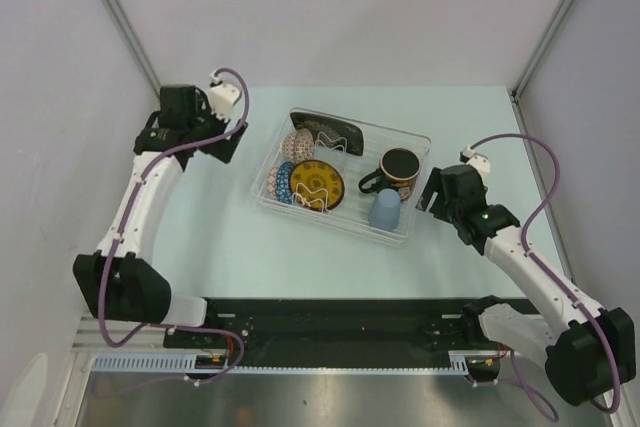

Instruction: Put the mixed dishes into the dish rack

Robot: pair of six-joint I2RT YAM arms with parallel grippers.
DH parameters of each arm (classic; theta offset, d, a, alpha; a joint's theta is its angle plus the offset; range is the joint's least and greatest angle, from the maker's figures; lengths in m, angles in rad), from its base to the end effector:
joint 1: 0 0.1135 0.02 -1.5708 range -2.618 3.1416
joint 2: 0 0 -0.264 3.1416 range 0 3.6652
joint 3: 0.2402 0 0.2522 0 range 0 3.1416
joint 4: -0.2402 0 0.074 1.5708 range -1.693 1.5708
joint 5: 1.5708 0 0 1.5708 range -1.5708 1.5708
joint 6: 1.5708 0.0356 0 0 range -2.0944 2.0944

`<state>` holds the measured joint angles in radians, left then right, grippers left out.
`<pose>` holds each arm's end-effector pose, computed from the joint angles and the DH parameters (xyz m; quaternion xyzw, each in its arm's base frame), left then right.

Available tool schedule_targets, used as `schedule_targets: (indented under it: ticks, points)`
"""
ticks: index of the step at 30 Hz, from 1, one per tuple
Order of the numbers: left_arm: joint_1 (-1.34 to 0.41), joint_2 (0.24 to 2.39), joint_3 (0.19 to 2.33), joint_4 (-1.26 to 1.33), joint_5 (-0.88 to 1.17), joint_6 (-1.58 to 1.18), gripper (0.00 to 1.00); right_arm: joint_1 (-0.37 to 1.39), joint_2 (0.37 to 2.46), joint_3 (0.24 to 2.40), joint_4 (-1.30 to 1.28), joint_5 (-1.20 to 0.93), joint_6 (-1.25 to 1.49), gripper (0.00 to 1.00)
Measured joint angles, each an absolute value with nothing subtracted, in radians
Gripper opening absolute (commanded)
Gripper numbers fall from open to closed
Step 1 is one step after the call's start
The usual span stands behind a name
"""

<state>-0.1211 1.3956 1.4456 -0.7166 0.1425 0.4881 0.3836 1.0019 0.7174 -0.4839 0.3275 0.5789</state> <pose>0.2987 -0.0414 0.3781 0.2988 0.8466 0.0165 0.4401 0.1964 0.0669 0.2499 0.1519 0.8977 0.0453 0.4110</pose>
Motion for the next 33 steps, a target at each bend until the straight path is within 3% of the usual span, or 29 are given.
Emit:
schedule_targets:
  ticks: [6, 13, 33]
  points:
    - [-0.052, 1.491, 1.201, -0.550, 0.096, 0.467, 0.99, 0.334, 1.016, 0.769, -0.475, 0.301, 0.564, 0.82]
    - [-0.057, 1.603, 1.170, -0.465, 0.103, 0.421, 0.99, 0.223, 1.056, 0.841, -0.522, 0.268, 0.520, 0.83]
    - [-0.133, 1.485, 1.007, -0.381, 0.124, 0.419, 0.99, 0.198, 1.451, 0.986, -0.505, 0.207, 0.467, 0.86]
